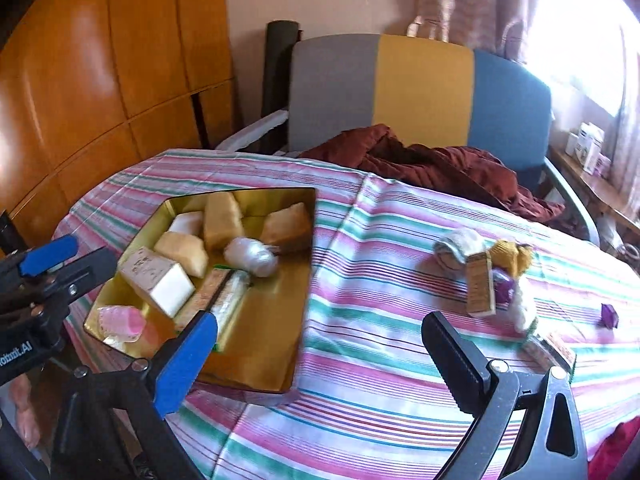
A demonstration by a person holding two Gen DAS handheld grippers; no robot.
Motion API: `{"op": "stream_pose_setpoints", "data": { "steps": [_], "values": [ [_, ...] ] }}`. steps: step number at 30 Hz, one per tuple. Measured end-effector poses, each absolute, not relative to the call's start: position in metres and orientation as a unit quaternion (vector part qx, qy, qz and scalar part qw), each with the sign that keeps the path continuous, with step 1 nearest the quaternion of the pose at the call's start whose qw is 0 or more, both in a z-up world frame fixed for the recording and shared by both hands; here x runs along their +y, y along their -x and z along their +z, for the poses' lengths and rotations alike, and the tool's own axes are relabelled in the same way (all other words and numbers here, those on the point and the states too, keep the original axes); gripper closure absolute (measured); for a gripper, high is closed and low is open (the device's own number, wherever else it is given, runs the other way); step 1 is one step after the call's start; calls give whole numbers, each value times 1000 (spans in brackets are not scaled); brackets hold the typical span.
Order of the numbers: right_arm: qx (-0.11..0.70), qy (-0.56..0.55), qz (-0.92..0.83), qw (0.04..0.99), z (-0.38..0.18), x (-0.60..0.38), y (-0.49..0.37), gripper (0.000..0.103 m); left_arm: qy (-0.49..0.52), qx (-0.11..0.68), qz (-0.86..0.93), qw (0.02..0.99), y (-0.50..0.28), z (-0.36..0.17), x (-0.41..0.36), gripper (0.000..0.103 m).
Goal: Organize objects
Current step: 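Move both tools back toward the remaining items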
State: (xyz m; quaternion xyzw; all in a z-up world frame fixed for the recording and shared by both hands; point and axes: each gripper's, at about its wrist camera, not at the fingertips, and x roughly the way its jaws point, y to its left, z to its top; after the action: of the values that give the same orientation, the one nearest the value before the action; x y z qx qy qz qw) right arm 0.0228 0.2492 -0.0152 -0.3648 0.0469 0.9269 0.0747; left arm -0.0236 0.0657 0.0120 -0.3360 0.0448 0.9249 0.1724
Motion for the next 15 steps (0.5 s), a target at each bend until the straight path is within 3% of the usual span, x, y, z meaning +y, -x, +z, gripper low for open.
{"op": "stream_pose_setpoints", "data": {
  "steps": [15],
  "values": [
    [98,411,897,127,-38,334,-36,0,356,58,908,215,21,5,103,29]
  ]
}}
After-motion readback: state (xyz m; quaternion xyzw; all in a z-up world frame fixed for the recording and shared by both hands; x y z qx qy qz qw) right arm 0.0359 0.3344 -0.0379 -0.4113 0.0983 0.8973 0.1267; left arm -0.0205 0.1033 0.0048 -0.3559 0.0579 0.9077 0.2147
